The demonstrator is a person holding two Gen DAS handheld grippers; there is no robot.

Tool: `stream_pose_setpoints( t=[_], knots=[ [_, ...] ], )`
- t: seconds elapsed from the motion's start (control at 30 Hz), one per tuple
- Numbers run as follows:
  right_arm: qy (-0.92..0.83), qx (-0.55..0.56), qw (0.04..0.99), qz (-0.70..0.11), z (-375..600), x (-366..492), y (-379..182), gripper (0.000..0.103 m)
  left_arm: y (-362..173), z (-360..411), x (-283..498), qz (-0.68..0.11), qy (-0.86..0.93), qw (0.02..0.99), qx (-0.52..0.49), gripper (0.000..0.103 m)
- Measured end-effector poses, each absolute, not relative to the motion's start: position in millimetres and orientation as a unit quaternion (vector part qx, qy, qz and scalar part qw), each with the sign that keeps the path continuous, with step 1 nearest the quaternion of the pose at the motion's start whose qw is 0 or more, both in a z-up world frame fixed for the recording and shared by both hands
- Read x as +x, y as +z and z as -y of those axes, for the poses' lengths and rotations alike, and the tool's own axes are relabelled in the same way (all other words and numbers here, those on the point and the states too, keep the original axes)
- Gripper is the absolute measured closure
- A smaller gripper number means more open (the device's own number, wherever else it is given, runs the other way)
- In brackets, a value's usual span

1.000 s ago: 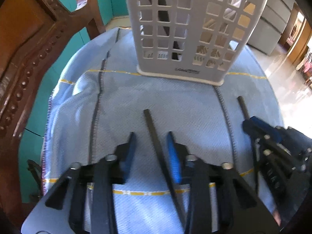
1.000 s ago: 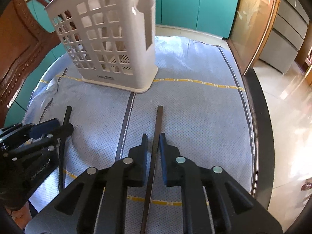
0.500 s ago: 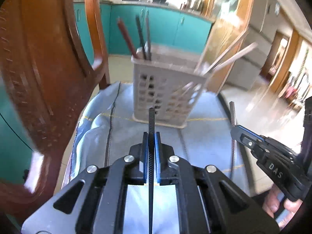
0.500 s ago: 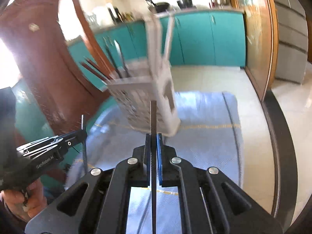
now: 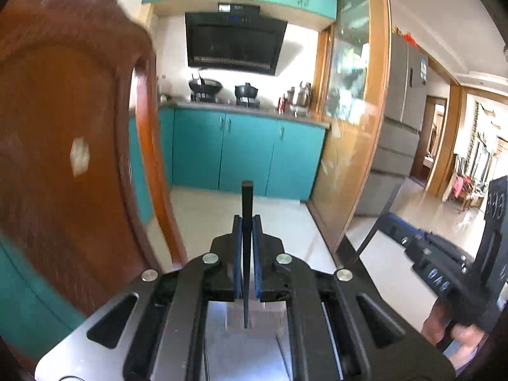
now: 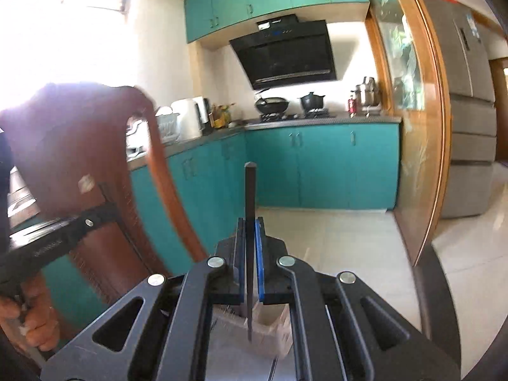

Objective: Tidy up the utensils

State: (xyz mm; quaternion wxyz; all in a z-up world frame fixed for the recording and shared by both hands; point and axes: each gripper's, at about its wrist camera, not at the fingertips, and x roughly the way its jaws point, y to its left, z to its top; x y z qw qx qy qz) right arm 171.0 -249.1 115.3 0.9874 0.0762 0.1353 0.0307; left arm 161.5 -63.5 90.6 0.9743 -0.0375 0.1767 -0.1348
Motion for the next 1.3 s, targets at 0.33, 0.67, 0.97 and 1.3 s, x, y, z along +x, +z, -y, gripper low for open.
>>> stream_pose_setpoints(
  t=[0.33,0.67,0.97,1.3],
  knots=[
    [0.002,0.077,0.973,-0.217,254.2,235.4,35.3,0.097,38.7,85.1,245.5,-0.22,-0.116,0.967,-0.051,0.096],
    [0.008,0.078,0.976,-0.202,250.1,203.7,31.6,0.067,-9.5,92.6,246.3,-0.246,-0.114,0.962,-0.025,0.091],
    [-0.03,0.055,0.993,-0.101,247.7,62.6,28.8,0.004,-5.9,74.3,144.8,-0.18,-0.063,0.981,0.018,0.045],
    [-0.051,-0.002,0.987,-0.152,223.7,-7.3,-25.5,0.003,-47.8,53.1,52.6,-0.213,-0.054,0.976,0.006,0.025]
  ],
)
